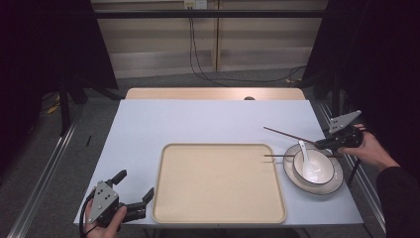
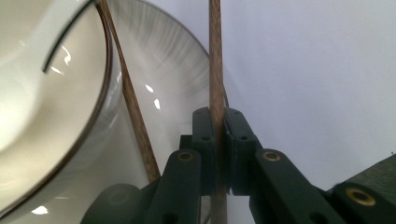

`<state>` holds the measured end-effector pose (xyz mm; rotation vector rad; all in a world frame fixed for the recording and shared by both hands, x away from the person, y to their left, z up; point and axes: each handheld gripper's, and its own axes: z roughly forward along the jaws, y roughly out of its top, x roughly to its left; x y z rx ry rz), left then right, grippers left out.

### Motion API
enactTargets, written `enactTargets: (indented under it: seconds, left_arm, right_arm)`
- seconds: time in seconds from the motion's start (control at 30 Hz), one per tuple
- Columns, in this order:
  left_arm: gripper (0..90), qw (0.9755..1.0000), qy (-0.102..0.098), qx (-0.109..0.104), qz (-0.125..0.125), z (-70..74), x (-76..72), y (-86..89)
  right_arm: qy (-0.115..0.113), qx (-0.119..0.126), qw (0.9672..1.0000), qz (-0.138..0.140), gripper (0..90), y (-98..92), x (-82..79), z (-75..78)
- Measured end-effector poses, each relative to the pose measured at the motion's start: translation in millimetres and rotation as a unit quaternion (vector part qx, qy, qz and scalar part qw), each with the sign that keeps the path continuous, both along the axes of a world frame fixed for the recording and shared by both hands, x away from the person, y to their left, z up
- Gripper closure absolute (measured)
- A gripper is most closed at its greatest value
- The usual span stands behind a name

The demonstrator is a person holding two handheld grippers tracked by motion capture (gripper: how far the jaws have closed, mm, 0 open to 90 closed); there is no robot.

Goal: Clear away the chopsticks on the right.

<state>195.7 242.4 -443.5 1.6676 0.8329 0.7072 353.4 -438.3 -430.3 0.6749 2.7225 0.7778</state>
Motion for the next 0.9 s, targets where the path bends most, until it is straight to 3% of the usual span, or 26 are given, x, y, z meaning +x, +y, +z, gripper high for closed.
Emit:
enactTargets:
  seconds: [0.07, 0.13, 0.2, 0.3, 0.37, 0.5, 0.63, 0.73, 0.9]
  left_arm:
    - [1.1, 1.0000, 0.000, 0.002, 0.002, 0.0, 1.0, 0.0]
    - [1.1, 1.0000, -0.001, -0.002, 0.002, -0.3, 2.4, 0.1]
    - [1.2, 1.0000, -0.004, 0.002, 0.000, 0.0, 4.3, 1.6]
    - [1.3, 0.9999, -0.009, 0.006, 0.006, 0.8, 6.0, 4.9]
    - [1.2, 0.9999, -0.010, 0.003, 0.009, 1.5, 7.5, 7.9]
    - [1.2, 0.9998, -0.006, 0.009, 0.016, 1.9, 12.6, 9.7]
    - [1.3, 0.9998, -0.014, 0.011, 0.005, 3.2, 18.6, 5.3]
    - [1.5, 0.9998, -0.018, -0.006, 0.000, 3.4, 22.5, 4.1]
    - [1.4, 0.9996, -0.020, -0.017, -0.004, 1.5, 19.3, 1.5]
  right_arm:
    - [0.009, 0.008, 0.9999, -0.008, 84.8, -1.8, -2.0, 4.0]
    - [0.004, 0.012, 0.9996, -0.026, 84.8, -2.1, -6.0, 8.6]
    - [0.006, 0.032, 0.9988, -0.037, 84.8, -3.7, -9.4, 13.0]
    - [0.023, 0.060, 0.9956, -0.069, 84.8, -5.0, -15.1, 18.0]
    - [0.022, 0.064, 0.9942, -0.084, 84.8, -4.9, -19.8, 21.0]
    - [0.031, 0.095, 0.9888, -0.111, 84.9, -4.1, -32.0, 27.9]
    - [0.032, 0.128, 0.9808, -0.144, 84.9, -3.5, -48.7, 35.0]
    - [0.031, 0.152, 0.9742, -0.164, 84.9, -3.6, -62.3, 38.9]
    - [0.043, 0.174, 0.9595, -0.217, 84.9, 4.3, -89.4, 42.5]
